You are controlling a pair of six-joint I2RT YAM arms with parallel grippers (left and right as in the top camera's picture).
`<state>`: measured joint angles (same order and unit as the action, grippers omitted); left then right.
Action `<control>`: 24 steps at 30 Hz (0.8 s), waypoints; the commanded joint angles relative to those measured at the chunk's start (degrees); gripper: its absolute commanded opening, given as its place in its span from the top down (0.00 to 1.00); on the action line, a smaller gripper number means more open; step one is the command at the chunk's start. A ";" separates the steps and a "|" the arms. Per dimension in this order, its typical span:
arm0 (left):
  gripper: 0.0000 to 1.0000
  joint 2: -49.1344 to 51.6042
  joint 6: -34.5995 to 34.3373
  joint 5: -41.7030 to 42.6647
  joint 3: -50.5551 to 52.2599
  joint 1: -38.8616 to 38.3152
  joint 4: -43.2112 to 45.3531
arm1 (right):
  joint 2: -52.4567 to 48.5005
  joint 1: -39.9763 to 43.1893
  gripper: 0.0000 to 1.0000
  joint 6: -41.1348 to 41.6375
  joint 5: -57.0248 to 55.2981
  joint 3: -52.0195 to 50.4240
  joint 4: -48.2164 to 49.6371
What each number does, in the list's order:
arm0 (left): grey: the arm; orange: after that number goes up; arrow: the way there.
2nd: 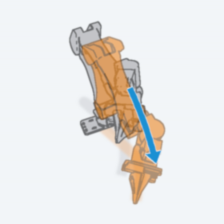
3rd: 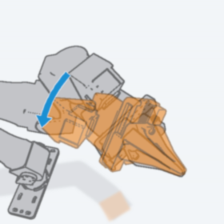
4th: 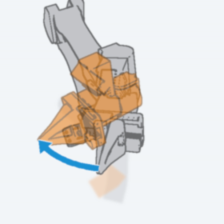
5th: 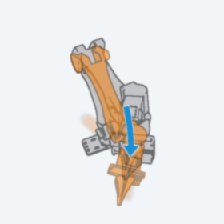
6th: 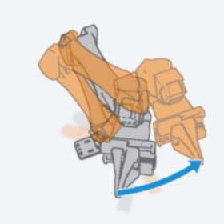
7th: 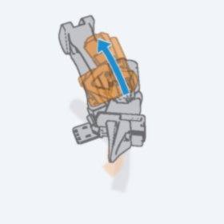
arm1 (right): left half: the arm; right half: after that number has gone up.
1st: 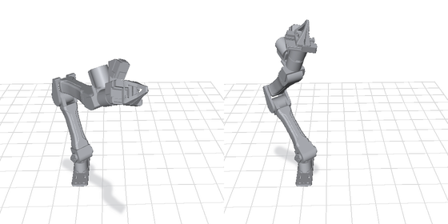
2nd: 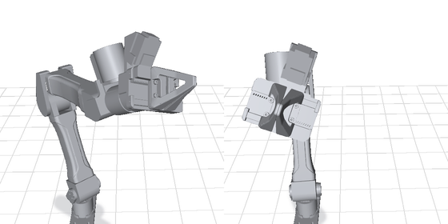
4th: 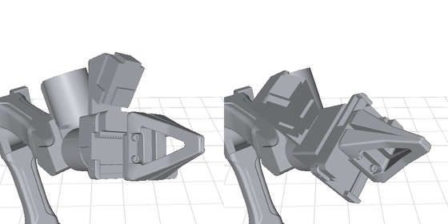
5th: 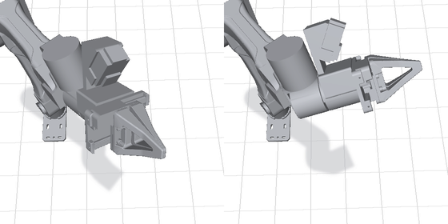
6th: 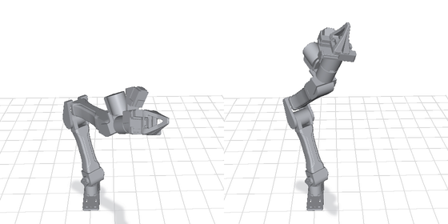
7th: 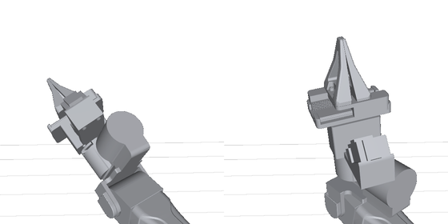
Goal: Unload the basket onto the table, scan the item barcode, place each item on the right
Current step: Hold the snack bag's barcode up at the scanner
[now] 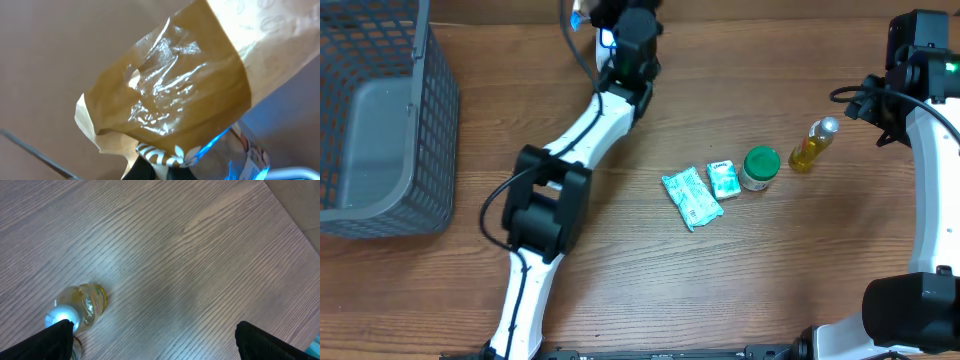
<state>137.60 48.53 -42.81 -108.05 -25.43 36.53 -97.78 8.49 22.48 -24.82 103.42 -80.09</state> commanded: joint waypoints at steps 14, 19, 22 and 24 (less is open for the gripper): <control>0.96 5.01 13.92 -2.82 -0.66 -1.05 6.43 | 0.09 -0.07 0.00 0.44 -0.13 0.44 0.26; 0.96 5.01 5.20 -3.04 -0.66 -1.51 -0.87 | 0.09 -0.07 0.00 0.44 -0.13 0.44 0.26; 0.96 5.01 -1.05 -3.15 -0.66 -1.51 -5.95 | 0.09 -0.07 0.00 0.44 -0.13 0.44 0.26; 0.96 5.01 -3.76 -3.56 -0.66 -1.51 -6.91 | 0.09 -0.07 0.00 0.44 -0.13 0.44 0.26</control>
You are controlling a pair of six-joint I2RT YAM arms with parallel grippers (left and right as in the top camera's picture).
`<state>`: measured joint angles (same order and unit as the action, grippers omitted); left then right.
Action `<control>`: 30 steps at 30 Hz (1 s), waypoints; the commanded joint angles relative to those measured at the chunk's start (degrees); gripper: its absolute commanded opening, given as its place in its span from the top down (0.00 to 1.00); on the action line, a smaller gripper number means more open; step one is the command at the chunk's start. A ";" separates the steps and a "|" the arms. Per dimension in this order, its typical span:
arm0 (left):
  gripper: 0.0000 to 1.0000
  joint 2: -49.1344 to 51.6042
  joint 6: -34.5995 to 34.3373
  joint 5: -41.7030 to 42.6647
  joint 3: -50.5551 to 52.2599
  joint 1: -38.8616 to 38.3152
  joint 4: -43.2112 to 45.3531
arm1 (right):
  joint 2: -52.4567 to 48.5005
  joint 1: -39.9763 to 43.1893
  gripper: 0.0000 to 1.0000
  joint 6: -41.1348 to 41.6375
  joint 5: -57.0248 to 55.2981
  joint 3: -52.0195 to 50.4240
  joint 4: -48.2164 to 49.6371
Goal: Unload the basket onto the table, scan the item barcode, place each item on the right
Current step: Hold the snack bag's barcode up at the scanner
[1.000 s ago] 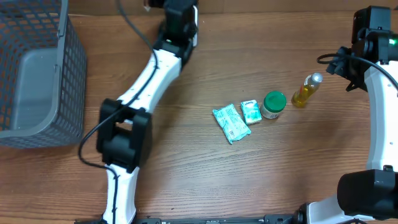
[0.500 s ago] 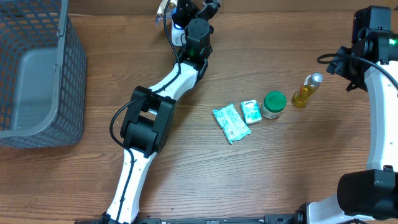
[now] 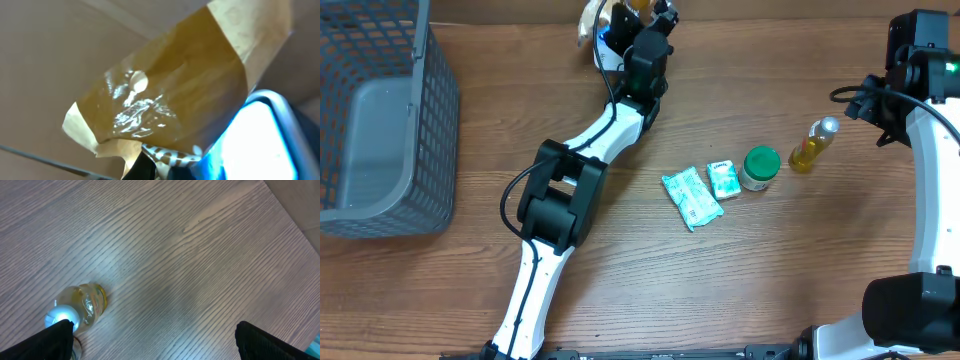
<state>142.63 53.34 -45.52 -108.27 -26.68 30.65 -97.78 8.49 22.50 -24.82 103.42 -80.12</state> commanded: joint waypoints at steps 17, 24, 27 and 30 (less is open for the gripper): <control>0.96 -6.14 -5.42 -4.59 -0.66 -1.25 4.70 | 0.09 -0.07 0.00 0.42 -0.13 0.44 0.28; 0.96 -16.39 -19.65 1.42 -0.66 -2.03 -19.65 | 0.09 -0.07 0.00 0.42 -0.13 0.44 0.28; 0.95 -21.18 -33.46 3.96 -0.66 -1.73 -33.68 | 0.09 -0.07 0.00 0.42 -0.13 0.44 0.28; 0.96 -23.89 -41.16 3.96 -0.66 -0.48 -37.68 | 0.09 -0.07 0.00 0.42 -0.13 0.44 0.28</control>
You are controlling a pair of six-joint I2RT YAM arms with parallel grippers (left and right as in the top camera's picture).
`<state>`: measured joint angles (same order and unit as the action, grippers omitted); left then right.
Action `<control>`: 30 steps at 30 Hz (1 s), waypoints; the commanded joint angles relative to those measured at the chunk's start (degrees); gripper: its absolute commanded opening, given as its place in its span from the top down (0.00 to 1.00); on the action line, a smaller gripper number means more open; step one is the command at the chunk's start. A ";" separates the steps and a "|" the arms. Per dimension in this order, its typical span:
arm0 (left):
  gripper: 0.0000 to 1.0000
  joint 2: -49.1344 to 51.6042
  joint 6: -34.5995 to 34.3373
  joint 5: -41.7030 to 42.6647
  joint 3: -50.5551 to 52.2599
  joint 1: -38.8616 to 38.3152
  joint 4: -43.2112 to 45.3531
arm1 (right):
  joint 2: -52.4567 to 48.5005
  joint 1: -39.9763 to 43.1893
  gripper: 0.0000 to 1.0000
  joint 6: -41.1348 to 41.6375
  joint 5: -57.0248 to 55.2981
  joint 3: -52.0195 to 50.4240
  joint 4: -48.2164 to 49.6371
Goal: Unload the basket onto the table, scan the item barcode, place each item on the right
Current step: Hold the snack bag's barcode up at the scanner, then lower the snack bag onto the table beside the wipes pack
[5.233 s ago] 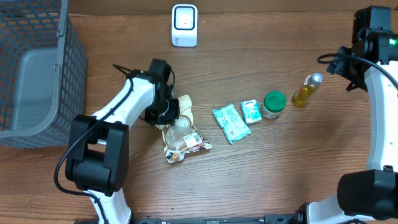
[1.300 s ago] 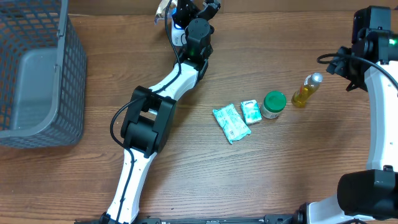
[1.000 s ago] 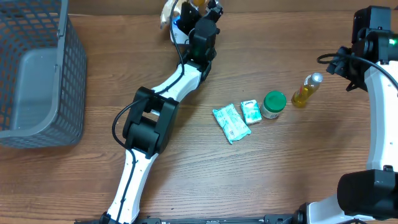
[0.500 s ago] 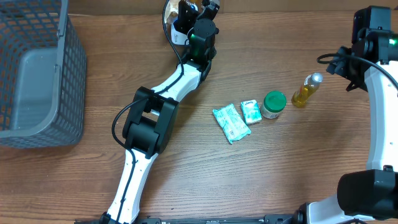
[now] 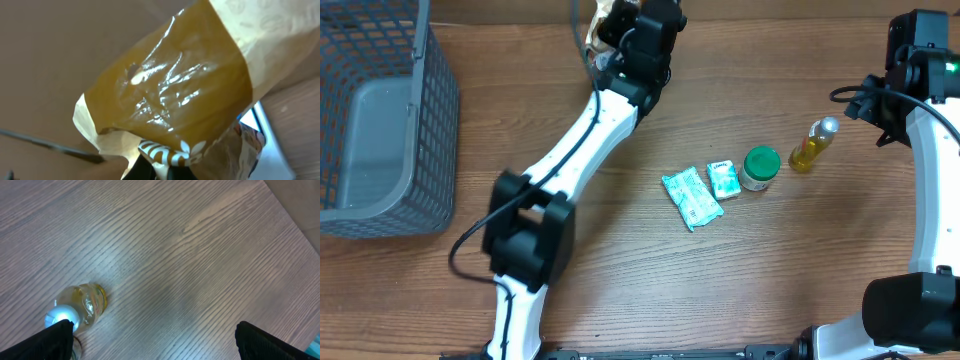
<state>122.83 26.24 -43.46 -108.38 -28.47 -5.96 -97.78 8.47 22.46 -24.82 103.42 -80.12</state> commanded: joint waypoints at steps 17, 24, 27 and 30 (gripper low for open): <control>0.96 4.39 -35.58 12.07 -0.52 8.24 -5.16 | 0.11 -0.04 0.00 0.46 -0.13 0.44 0.28; 0.96 10.58 -37.40 13.51 -0.52 8.81 -9.55 | 0.09 -0.04 0.00 0.46 -0.13 0.44 0.28; 0.96 9.79 -37.13 13.46 -0.52 8.17 -10.58 | 0.09 -0.04 0.00 0.46 -0.13 0.44 0.28; 0.96 5.29 -37.03 14.51 -0.55 7.13 -10.88 | 0.09 -0.04 0.00 0.46 -0.13 0.44 0.28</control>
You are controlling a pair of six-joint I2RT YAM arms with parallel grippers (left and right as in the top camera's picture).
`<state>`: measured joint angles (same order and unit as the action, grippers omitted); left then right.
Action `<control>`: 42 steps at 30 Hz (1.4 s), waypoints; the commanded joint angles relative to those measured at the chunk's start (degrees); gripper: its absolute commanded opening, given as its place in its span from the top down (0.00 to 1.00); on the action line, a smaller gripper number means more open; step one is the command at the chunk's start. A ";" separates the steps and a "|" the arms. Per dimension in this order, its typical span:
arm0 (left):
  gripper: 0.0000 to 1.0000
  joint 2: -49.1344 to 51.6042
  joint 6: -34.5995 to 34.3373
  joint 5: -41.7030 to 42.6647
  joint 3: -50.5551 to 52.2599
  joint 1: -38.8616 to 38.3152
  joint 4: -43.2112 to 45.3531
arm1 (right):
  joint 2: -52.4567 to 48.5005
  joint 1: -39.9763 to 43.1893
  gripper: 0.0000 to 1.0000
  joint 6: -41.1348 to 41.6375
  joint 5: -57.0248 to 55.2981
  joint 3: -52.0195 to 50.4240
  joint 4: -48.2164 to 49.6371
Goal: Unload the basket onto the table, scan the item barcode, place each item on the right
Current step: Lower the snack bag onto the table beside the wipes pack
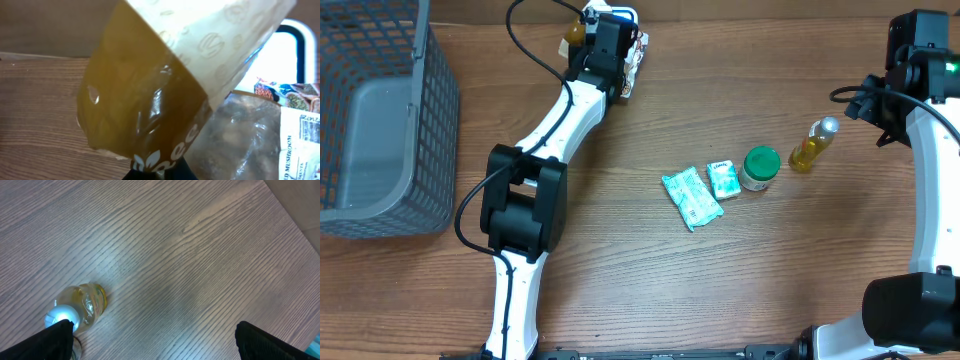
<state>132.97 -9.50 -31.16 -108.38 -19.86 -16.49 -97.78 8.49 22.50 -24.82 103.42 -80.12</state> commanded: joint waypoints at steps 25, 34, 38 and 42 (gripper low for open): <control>0.95 -23.34 -16.15 39.95 11.41 -7.58 -49.22 | 0.09 -0.07 0.00 0.42 -0.13 0.44 0.28; 0.42 -23.32 -21.84 39.98 23.63 -9.92 -40.83 | 0.09 -0.07 0.00 0.42 -0.13 0.44 0.28; 0.01 -23.32 -21.81 39.06 25.11 -9.90 -40.22 | 0.09 -0.07 0.00 0.42 -0.13 0.44 0.28; 0.00 -23.32 -21.81 34.25 25.20 -9.79 -40.24 | 0.09 -0.07 0.00 0.42 -0.13 0.44 0.28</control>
<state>109.69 -30.35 7.05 -83.66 -29.65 -56.95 -97.78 8.47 22.48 -24.82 103.42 -80.12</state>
